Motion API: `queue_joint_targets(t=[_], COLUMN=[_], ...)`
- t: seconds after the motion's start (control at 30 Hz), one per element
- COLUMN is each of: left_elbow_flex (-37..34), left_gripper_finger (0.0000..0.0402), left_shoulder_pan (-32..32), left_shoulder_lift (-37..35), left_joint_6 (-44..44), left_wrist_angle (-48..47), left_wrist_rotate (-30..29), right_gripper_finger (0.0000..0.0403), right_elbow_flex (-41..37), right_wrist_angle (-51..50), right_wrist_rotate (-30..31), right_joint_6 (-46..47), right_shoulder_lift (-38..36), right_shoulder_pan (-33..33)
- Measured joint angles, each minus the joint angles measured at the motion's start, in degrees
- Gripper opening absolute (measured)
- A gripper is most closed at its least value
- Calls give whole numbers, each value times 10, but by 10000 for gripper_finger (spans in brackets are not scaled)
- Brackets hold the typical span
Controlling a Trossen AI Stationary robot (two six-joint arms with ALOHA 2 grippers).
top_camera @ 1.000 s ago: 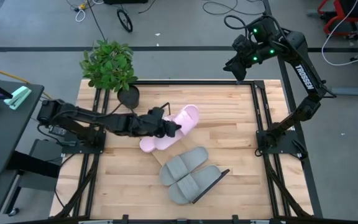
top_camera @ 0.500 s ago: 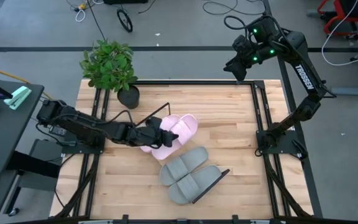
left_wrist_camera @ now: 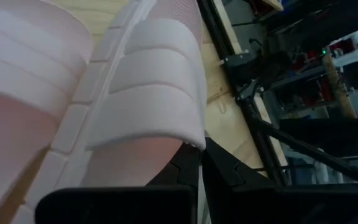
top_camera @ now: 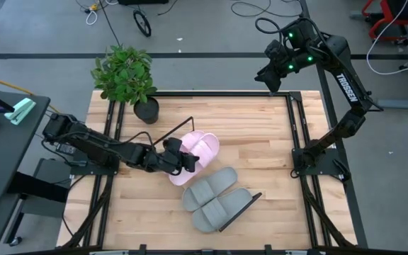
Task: Pick and place slides into the shelf
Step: Put the pink slide on the shelf
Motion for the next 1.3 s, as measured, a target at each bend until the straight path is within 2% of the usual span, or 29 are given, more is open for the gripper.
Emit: queue_joint_targets(t=[0.4, 1.3], left_elbow_flex=[0, 1], left_gripper_finger=[8, 8], left_shoulder_pan=[-7, -15], left_shoulder_lift=[5, 72], left_joint_6=[11, 25], left_wrist_angle=[-8, 26], left_wrist_rotate=[2, 22], right_gripper_finger=[146, 146], right_elbow_flex=[0, 0], right_wrist_angle=[0, -1], right_wrist_rotate=[0, 0], right_joint_6=[0, 0], right_shoulder_lift=[0, 0], right_shoulder_pan=[0, 0])
